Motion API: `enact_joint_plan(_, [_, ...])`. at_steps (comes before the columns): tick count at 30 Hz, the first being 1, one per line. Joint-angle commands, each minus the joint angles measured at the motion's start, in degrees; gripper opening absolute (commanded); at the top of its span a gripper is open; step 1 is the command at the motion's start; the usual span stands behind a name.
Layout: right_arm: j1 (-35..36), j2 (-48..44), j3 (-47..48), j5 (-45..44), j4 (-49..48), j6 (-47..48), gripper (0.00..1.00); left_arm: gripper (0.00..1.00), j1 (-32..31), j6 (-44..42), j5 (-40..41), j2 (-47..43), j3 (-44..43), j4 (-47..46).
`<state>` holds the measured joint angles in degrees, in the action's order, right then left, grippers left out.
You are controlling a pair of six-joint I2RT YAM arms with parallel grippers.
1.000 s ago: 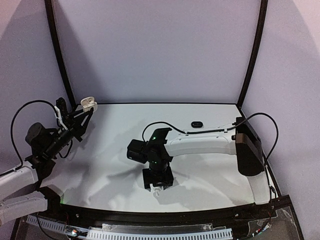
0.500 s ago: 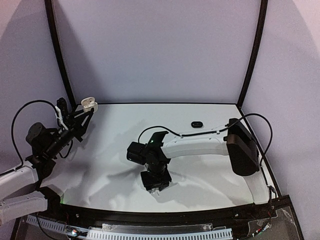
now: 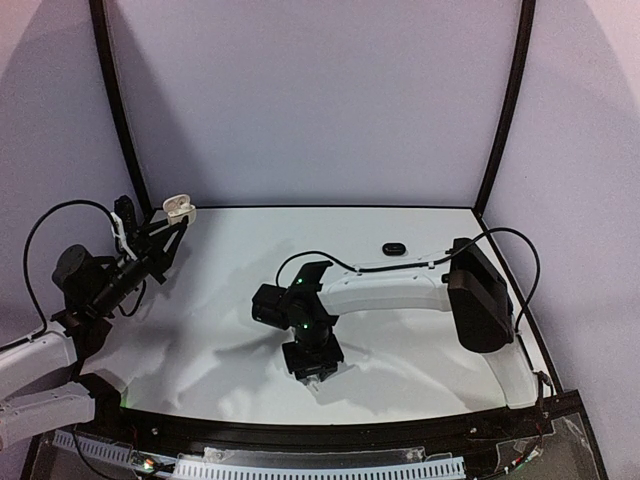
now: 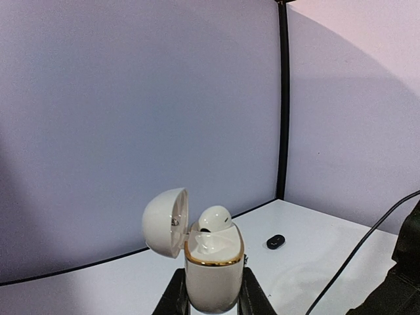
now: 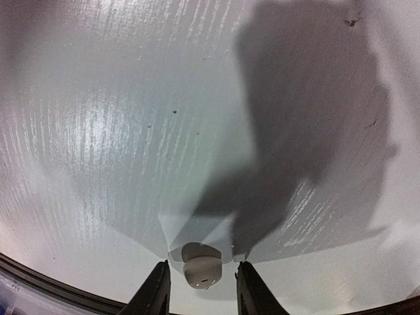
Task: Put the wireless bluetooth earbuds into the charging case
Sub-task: Adjust the left earbud at the center of the board, then pick up the left earbud from the center of the board.
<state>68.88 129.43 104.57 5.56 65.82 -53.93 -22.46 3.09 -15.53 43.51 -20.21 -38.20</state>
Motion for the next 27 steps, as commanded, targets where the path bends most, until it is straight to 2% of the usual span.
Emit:
enact_joint_plan(1, [-0.24, -1.35, -0.39, -0.22, 1.05, 0.25, 0.35, 0.01, -0.31, -0.49, -0.10, 0.38, 0.43, -1.24])
enact_joint_plan(5, [-0.26, -0.76, -0.32, 0.30, 0.44, 1.39, 0.25, 0.01, -0.31, -0.40, -0.19, 0.61, 0.34, -1.72])
enact_joint_plan(27, [-0.24, 0.23, -2.29, 1.82, -1.34, 2.92, 0.24, 0.01, -0.31, -0.39, -0.23, 0.81, 0.15, -1.72])
